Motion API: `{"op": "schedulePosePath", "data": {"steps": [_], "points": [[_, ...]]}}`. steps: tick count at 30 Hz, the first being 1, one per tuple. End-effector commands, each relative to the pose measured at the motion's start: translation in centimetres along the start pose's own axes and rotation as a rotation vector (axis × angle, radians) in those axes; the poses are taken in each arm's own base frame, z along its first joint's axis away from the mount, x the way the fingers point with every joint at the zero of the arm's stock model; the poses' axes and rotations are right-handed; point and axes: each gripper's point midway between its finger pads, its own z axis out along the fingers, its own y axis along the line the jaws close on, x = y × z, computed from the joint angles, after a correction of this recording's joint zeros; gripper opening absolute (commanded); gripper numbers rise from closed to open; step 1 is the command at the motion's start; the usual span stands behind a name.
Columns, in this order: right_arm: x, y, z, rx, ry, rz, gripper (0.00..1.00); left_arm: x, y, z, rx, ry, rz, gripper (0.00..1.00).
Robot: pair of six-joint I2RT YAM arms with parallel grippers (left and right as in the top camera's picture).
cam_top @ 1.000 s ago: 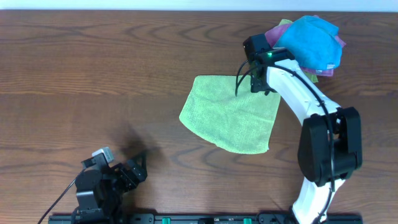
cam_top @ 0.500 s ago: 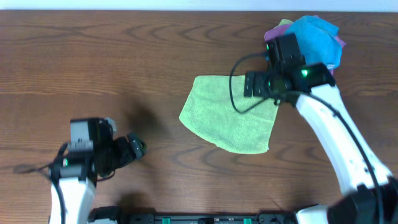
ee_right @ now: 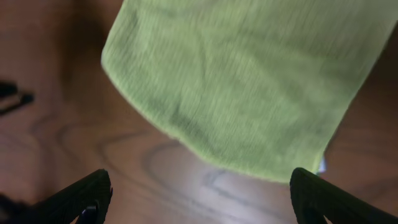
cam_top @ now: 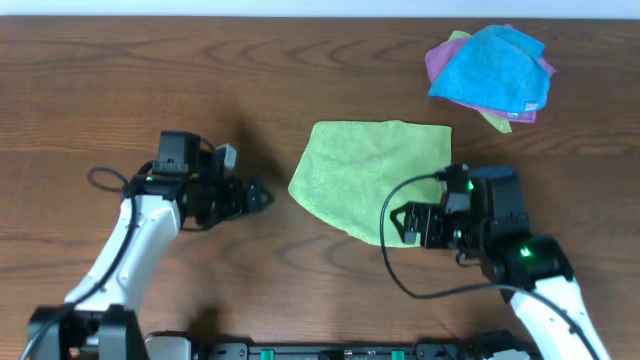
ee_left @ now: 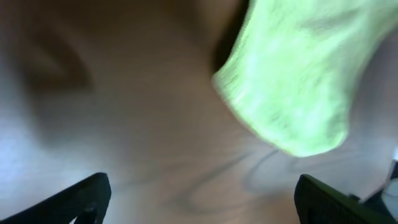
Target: Fold the cloth
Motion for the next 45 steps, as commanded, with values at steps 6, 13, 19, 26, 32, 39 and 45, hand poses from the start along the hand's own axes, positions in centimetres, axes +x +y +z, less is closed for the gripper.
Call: {"op": "schedulePosePath", "data": {"steps": [6, 13, 19, 26, 32, 39, 45], "points": [[1.2, 1.4, -0.2, -0.103, 0.026, -0.013, 0.92, -3.3, -3.7, 2.5, 0.294, -0.025, 0.096, 0.96], [1.6, 1.2, -0.2, -0.097, 0.041, -0.016, 0.90, -4.8, -4.6, 4.9, 0.406, -0.029, 0.108, 0.96], [1.6, 1.2, -0.2, -0.096, 0.043, -0.022, 0.90, -4.6, -5.6, 6.9, 0.431, -0.013, 0.130, 0.96], [1.7, 1.2, -0.2, -0.095, 0.046, -0.021, 0.90, -4.2, -5.7, 8.5, 0.433, 0.011, 0.120, 0.96], [1.8, 1.2, -0.2, -0.094, 0.050, -0.019, 0.90, -4.1, -5.3, 8.9, 0.422, 0.015, 0.111, 0.96], [2.0, 1.1, -0.2, -0.092, 0.058, -0.015, 0.90, -4.6, -4.5, 9.1, 0.382, -0.009, 0.107, 0.96], [2.0, 1.1, -0.2, -0.091, 0.059, -0.015, 0.90, -4.3, -4.7, 9.2, 0.380, 0.002, 0.102, 0.96]]}}
